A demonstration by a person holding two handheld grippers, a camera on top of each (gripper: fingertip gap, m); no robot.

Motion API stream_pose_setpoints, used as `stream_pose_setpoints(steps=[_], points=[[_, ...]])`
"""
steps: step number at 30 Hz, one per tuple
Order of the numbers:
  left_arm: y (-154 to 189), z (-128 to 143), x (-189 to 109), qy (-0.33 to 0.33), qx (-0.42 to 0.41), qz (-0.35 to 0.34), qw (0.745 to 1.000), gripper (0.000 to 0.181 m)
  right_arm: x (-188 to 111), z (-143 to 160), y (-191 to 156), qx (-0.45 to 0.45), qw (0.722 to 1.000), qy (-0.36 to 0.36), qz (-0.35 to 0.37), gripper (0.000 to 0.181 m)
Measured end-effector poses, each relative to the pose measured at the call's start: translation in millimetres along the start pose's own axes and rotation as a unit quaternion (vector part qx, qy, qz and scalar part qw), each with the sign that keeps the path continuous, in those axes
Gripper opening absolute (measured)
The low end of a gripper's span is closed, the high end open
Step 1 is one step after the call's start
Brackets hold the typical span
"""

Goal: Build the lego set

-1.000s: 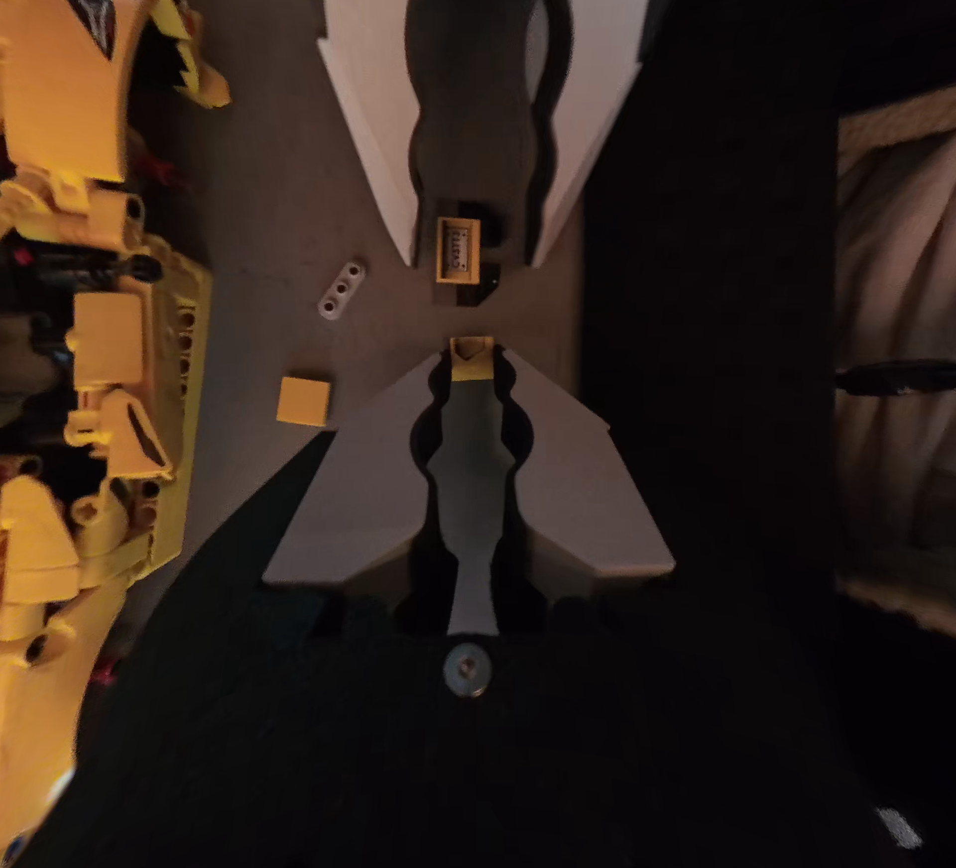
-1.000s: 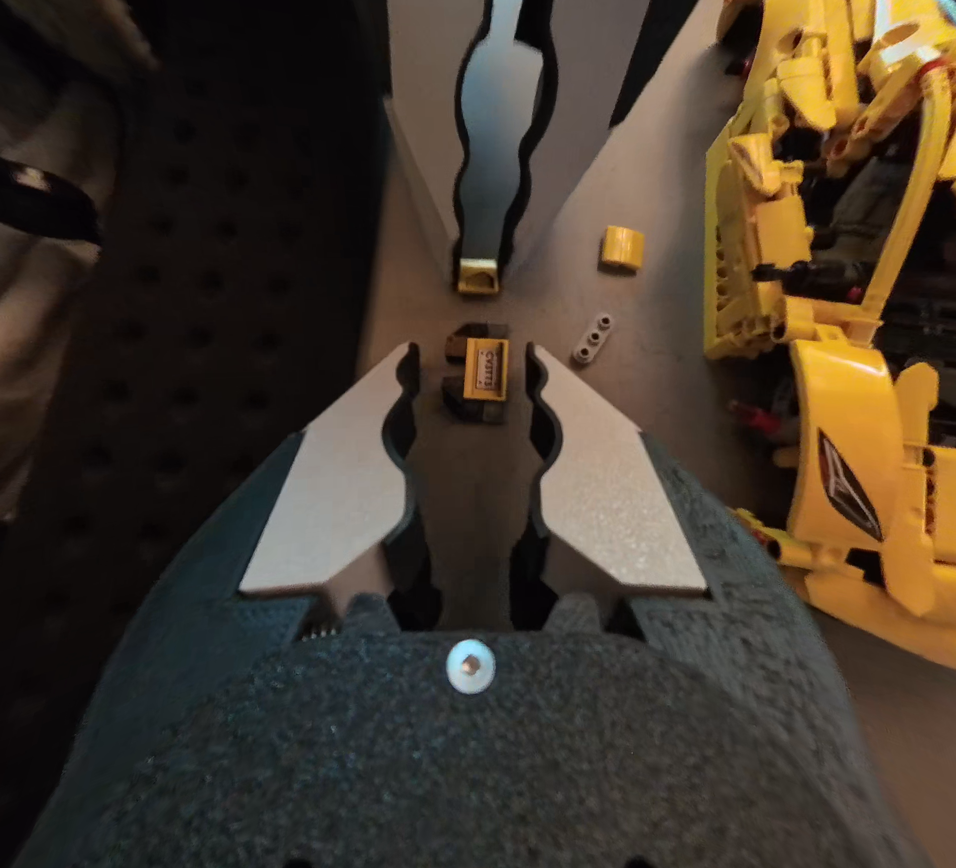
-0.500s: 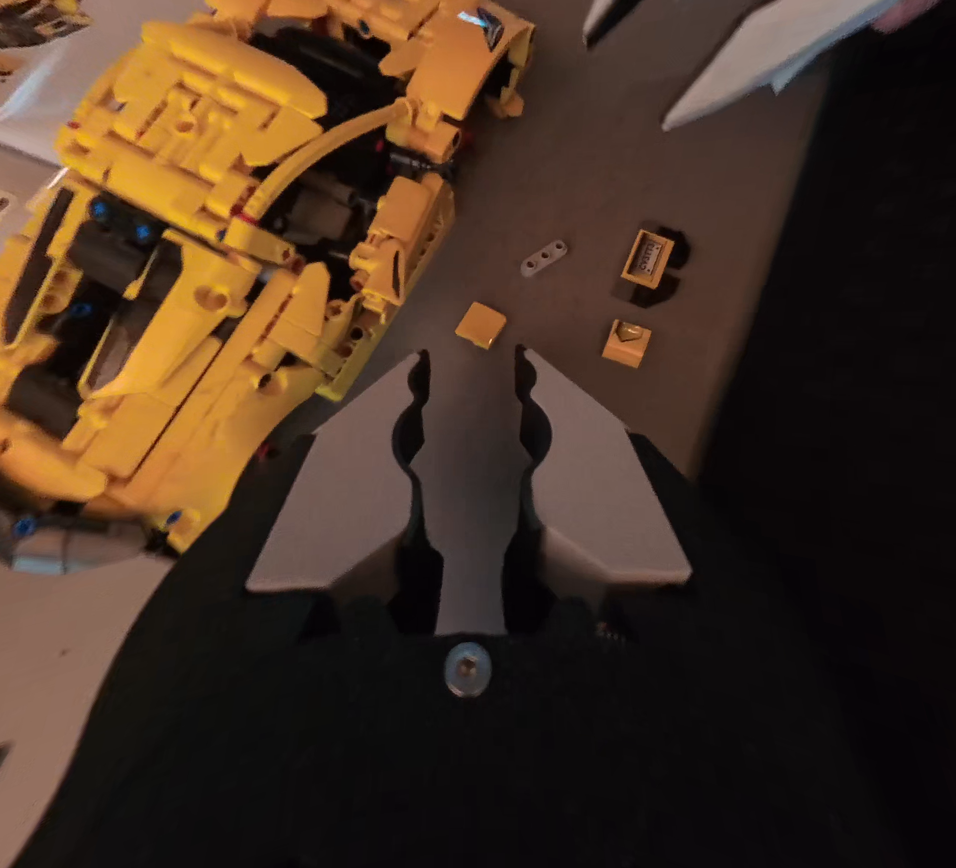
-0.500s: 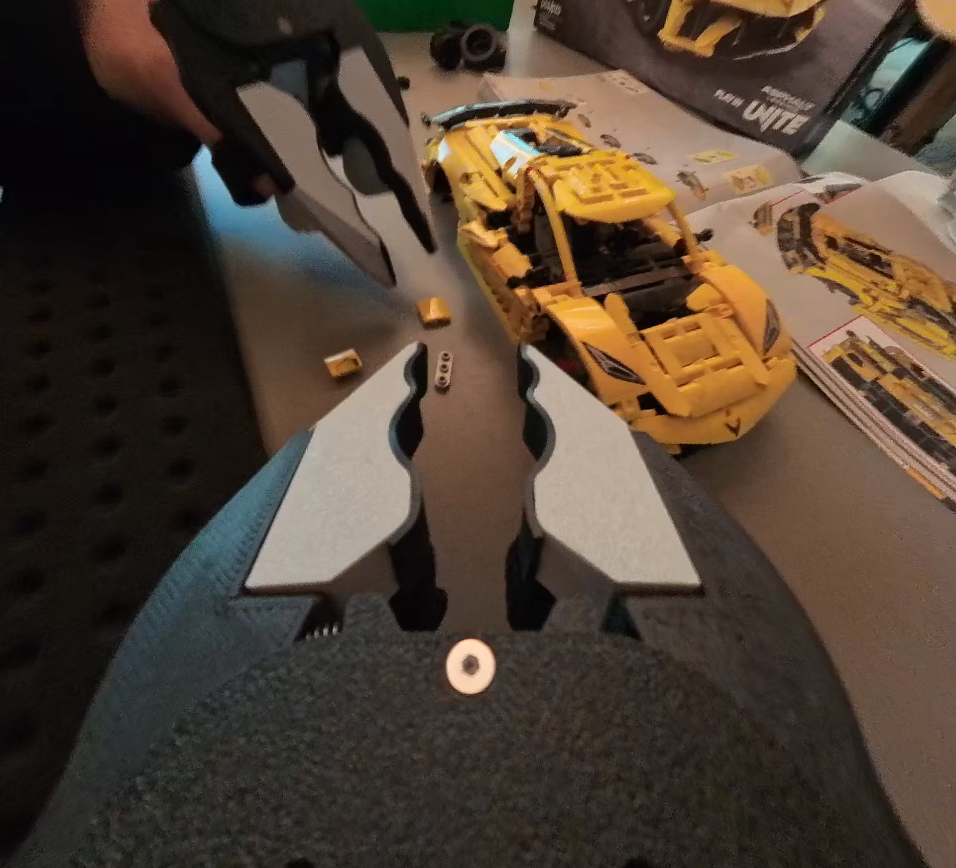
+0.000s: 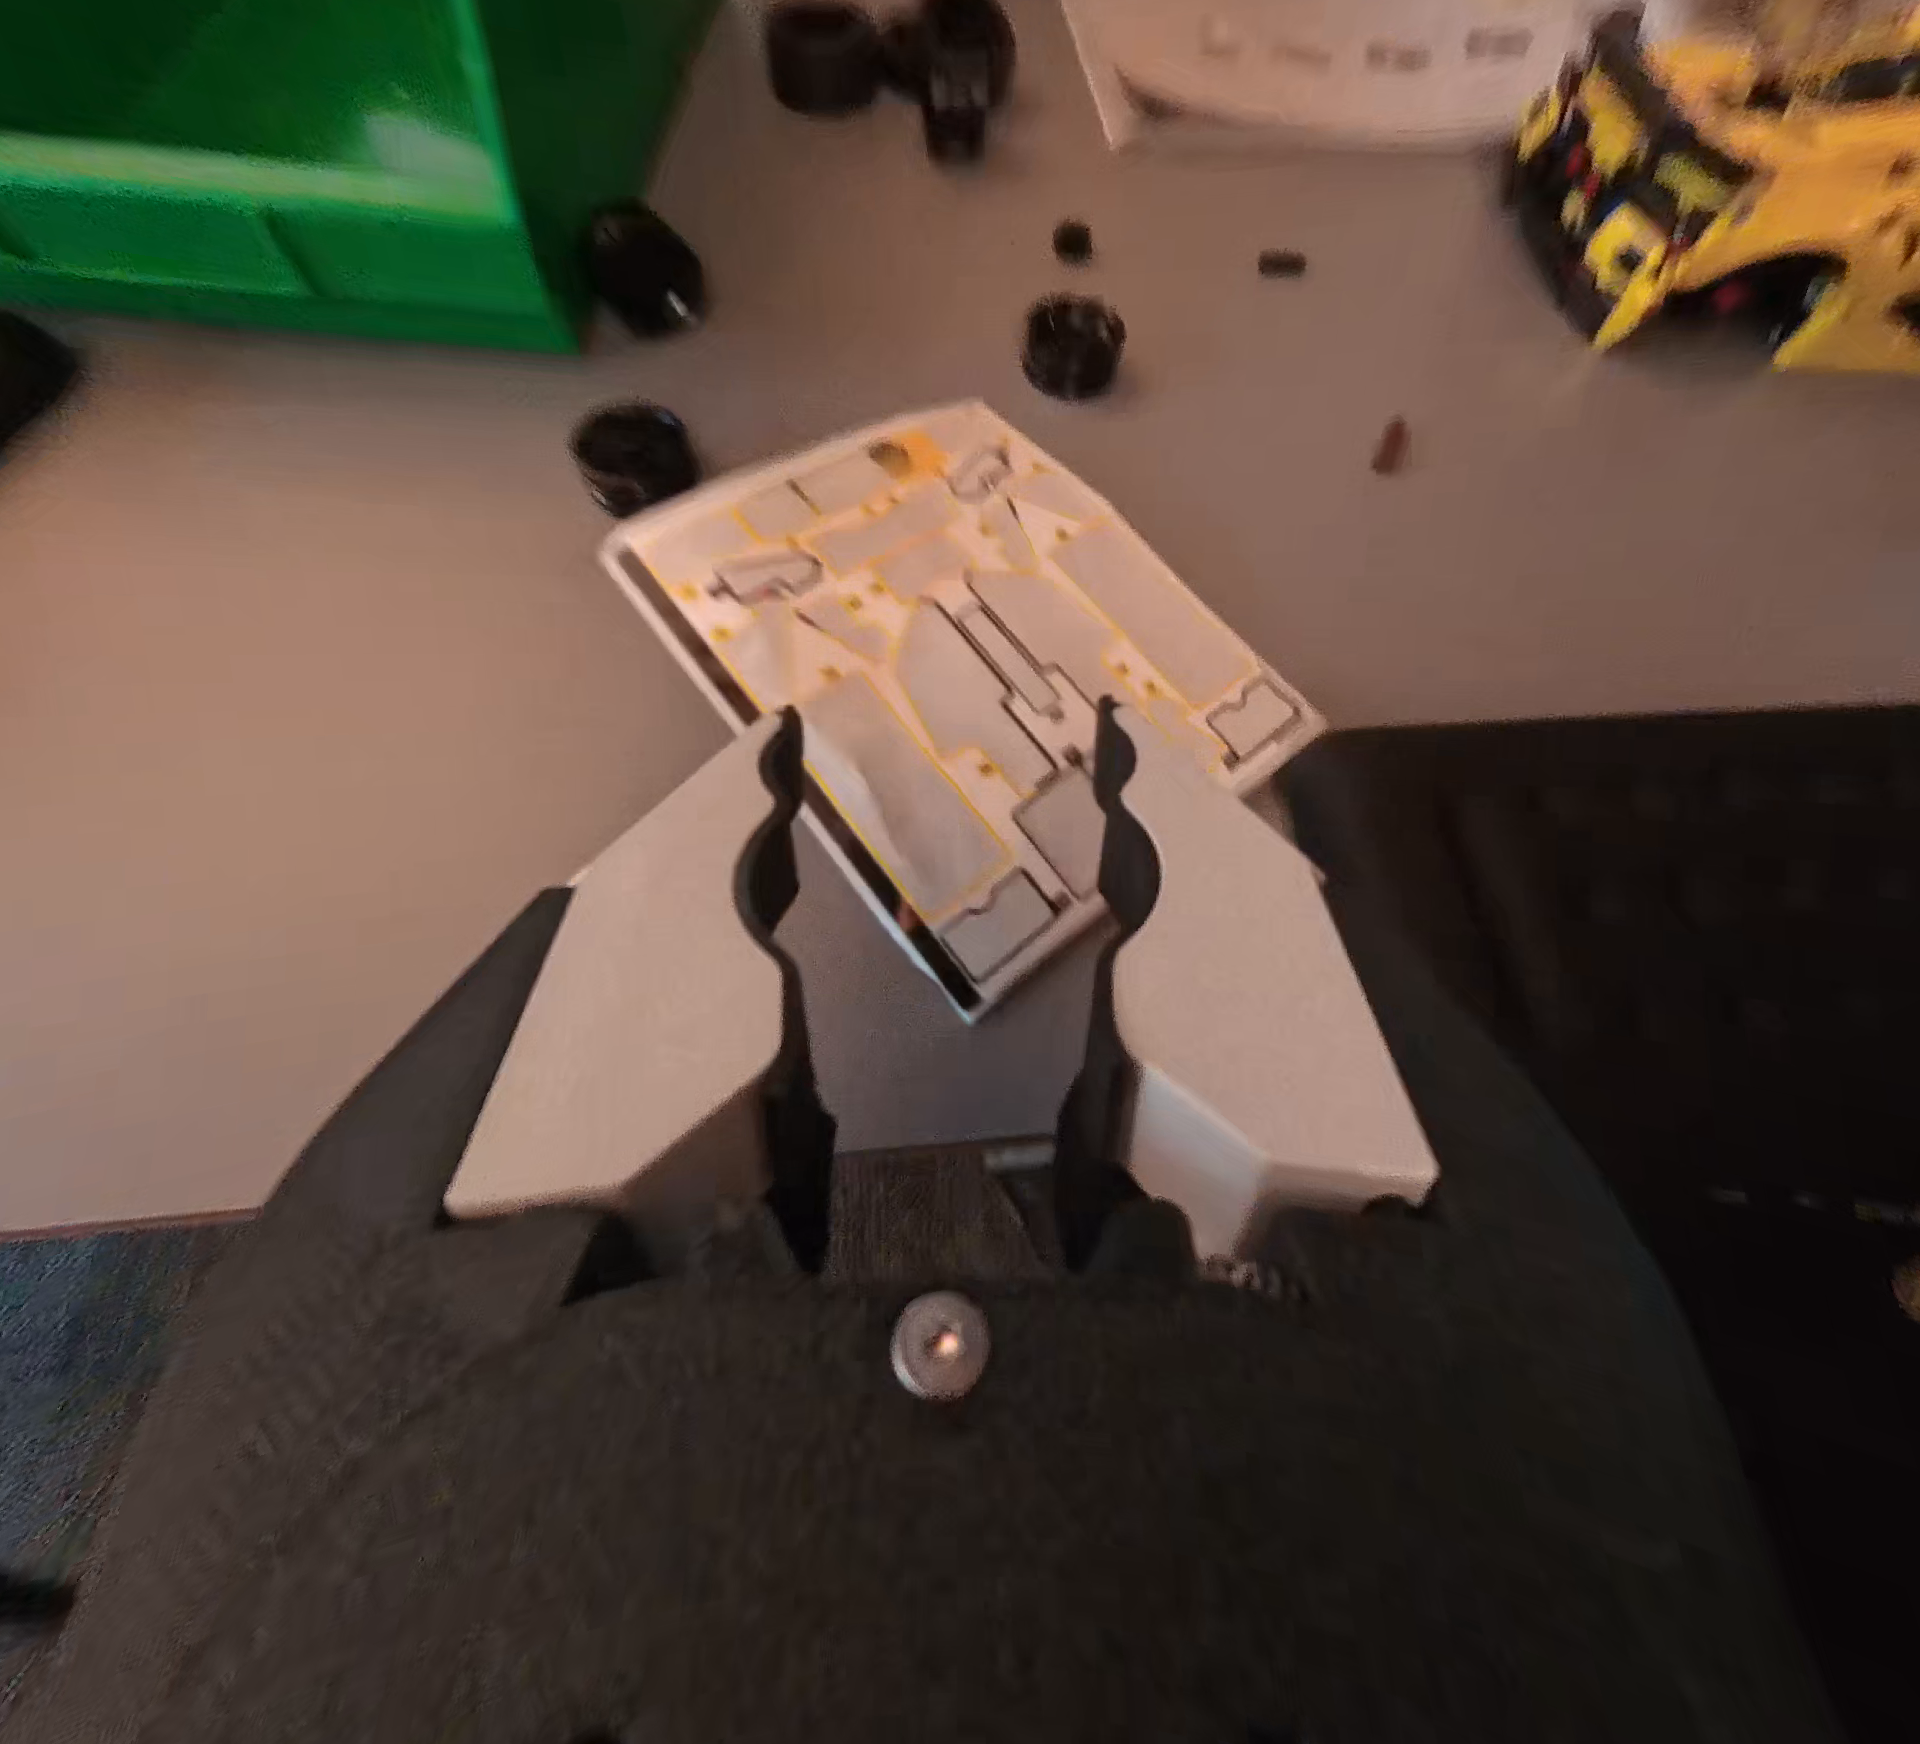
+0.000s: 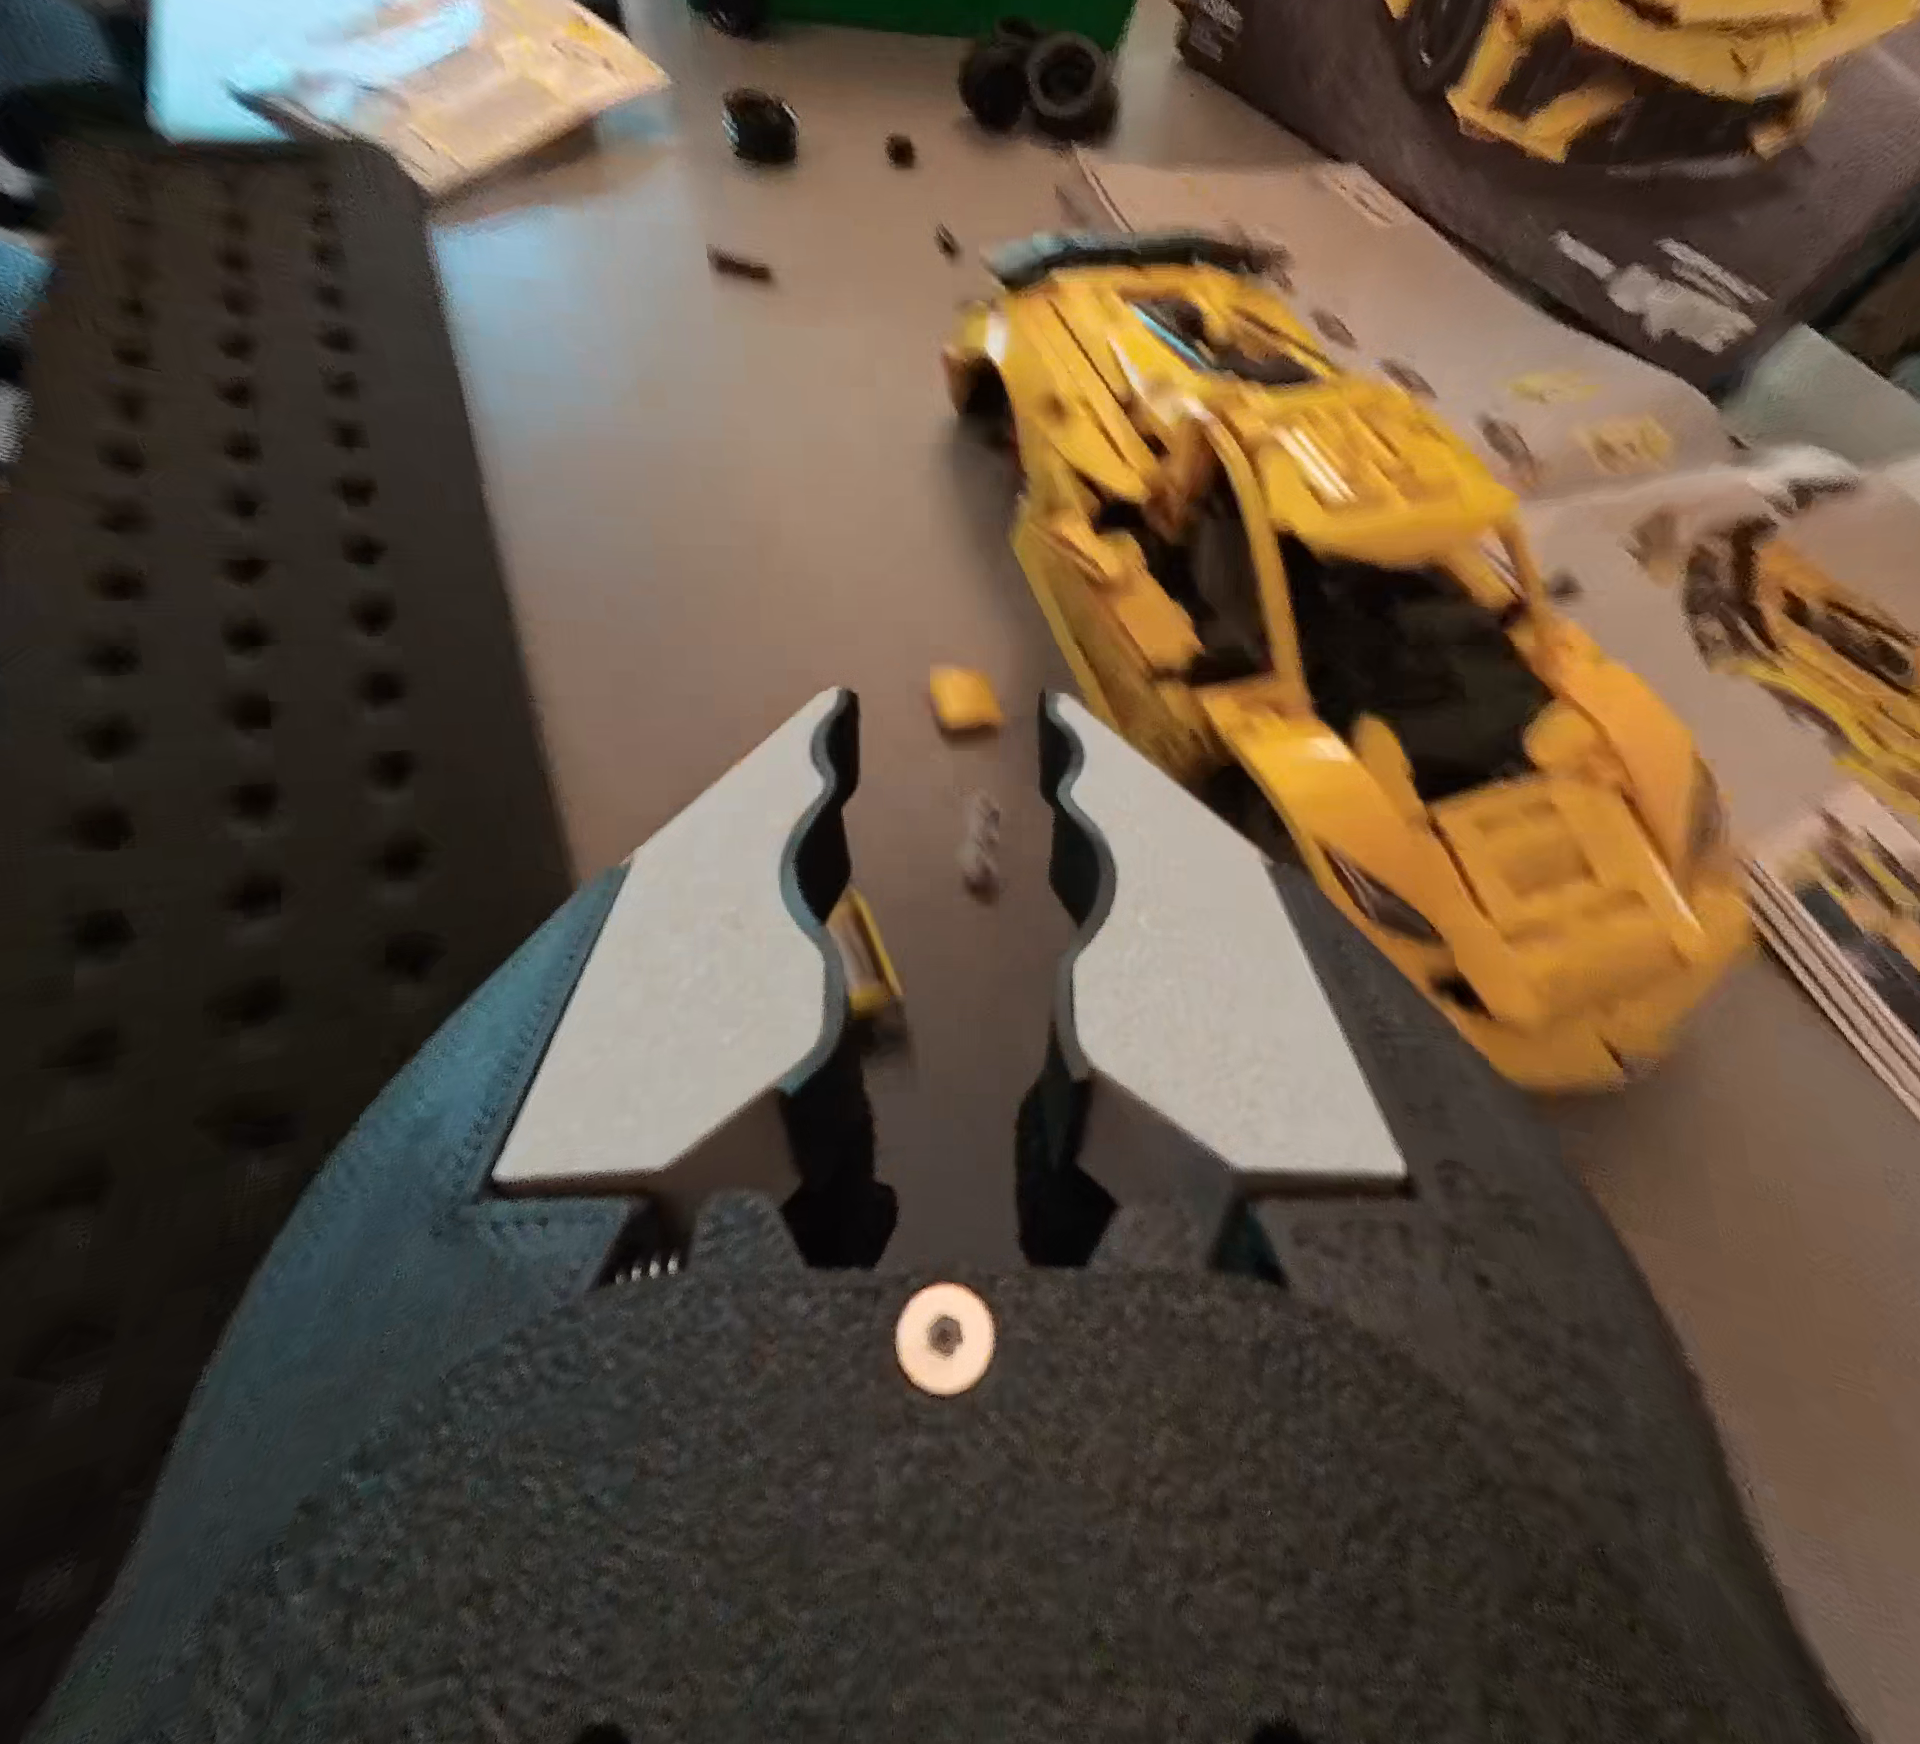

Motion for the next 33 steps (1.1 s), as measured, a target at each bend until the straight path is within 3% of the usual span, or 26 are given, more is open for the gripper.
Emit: stream_pose_setpoints(steps=[2, 5, 9, 12, 13, 15, 16, 20, 23, 26, 28, 29, 32, 33], points=[[-16, -5, 1, 0.023, -0.021, -0.018, 0.999, 0.058, 22, -26, -21, 0.009, 0.998, 0.024, -0.055, 0.035], [-48, -6, 16, -0.018, -0.066, -0.024, 0.997, 0.058, 57, -72, -52, 0.008, 0.989, 0.062, -0.135, 0.035], [-58, -5, 34, -0.102, -0.138, 0.060, 0.983, 0.058, 88, -115, -80, 0.015, 0.969, 0.096, -0.228, 0.034], [-55, -6, 43, -0.115, -0.163, 0.099, 0.975, 0.056, 105, -130, -84, 0.037, 0.954, 0.098, -0.281, 0.033], [-53, -7, 45, -0.120, -0.171, 0.118, 0.971, 0.046, 111, -133, -82, 0.048, 0.948, 0.091, -0.302, 0.033], [-44, -11, 46, -0.115, -0.177, 0.179, 0.961, 0.004, 128, -134, -80, 0.077, 0.929, 0.058, -0.358, 0.037], [-39, -14, 44, -0.102, -0.170, 0.207, 0.958, 0.000, 137, -134, -79, 0.092, 0.918, 0.042, -0.383, 0.039], [-9, -39, 13, -0.011, -0.068, 0.321, 0.944, 0.000, 163, -140, -71, 0.145, 0.902, 0.068, -0.402, 0.039], [26, -64, -20, 0.058, -0.023, 0.453, 0.889, 0.000, 168, -148, -66, 0.223, 0.872, 0.124, -0.417, 0.058], [56, -77, -26, 0.051, 0.019, 0.501, 0.864, 0.000, 155, -161, -63, 0.263, 0.828, 0.168, -0.465, 0.060], [73, -86, -26, 0.048, 0.031, 0.537, 0.842, 0.000, 150, -165, -56, 0.259, 0.840, 0.181, -0.442, 0.060], [77, -91, -22, 0.050, 0.030, 0.537, 0.841, 0.000, 147, -166, -52, 0.254, 0.842, 0.189, -0.437, 0.057], [90, -97, -6, 0.028, 0.024, 0.538, 0.842, 0.000, 123, -170, -47, 0.257, 0.794, 0.213, -0.508, 0.006], [94, -99, -1, 0.028, 0.021, 0.538, 0.842, 0.000, 119, -169, -44, 0.258, 0.797, 0.212, -0.503, 0.000]])
Point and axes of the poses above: each gripper's, where its closed fingertips meet, x out along the fingers, z out of its underside, y = z × x across the jaws, the point moved 7 cm from there along -x, back along the fingers, and after that the axes turned 3 degrees about -x, right-handed, at the moved point
